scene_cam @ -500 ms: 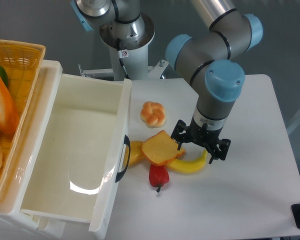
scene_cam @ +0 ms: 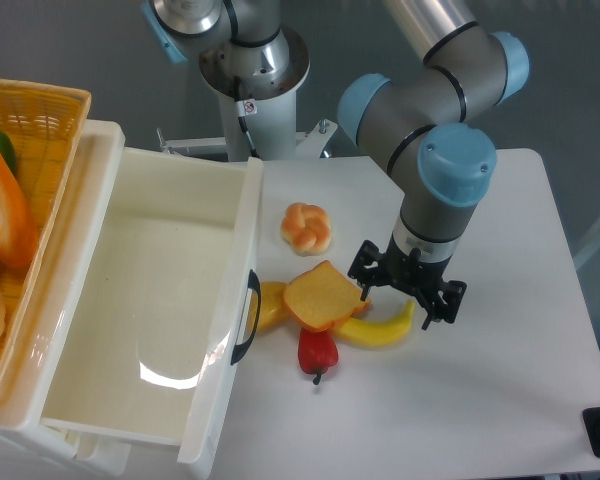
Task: Pick up the bread slice
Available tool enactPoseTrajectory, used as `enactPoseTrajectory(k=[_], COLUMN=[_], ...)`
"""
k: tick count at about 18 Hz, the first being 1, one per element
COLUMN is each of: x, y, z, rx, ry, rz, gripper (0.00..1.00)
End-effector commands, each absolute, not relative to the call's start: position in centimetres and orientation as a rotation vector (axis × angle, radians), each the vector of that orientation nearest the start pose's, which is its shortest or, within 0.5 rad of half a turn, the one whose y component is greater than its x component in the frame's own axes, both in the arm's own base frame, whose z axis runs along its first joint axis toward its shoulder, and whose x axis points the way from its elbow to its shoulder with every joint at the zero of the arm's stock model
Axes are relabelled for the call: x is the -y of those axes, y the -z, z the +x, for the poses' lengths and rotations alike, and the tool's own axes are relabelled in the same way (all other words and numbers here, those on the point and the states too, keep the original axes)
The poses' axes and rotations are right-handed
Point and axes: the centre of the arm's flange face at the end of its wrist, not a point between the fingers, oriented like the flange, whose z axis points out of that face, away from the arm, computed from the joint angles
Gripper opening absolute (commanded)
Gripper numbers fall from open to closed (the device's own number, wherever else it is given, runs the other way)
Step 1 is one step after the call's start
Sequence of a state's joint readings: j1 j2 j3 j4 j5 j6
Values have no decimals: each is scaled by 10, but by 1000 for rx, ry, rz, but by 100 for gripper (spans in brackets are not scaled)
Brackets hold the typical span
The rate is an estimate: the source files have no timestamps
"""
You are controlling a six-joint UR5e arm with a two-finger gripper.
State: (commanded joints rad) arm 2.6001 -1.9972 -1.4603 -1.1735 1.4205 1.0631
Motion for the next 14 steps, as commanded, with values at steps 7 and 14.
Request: enactPoseTrajectory(k=[7,14], x=[-461,-472], y=[-308,-289], z=[-477,-469], rx=[8,-41], ry=[82,134], rz=[-2994,-2992], gripper=[100,100])
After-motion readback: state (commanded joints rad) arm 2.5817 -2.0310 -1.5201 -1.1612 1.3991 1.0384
